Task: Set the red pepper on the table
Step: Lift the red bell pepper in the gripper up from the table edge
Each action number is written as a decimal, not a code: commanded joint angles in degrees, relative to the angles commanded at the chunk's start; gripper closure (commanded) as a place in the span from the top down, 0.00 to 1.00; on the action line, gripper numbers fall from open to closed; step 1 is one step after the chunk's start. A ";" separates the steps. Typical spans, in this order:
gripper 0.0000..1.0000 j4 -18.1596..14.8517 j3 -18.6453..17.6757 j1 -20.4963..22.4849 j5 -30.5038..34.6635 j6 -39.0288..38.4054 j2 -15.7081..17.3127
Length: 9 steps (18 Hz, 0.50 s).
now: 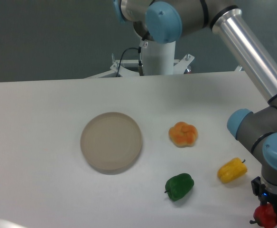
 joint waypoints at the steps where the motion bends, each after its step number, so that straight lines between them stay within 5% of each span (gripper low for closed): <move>1: 0.43 0.00 -0.44 -0.09 0.00 0.00 0.17; 9: 0.43 -0.53 -8.26 -0.61 -2.02 0.00 6.50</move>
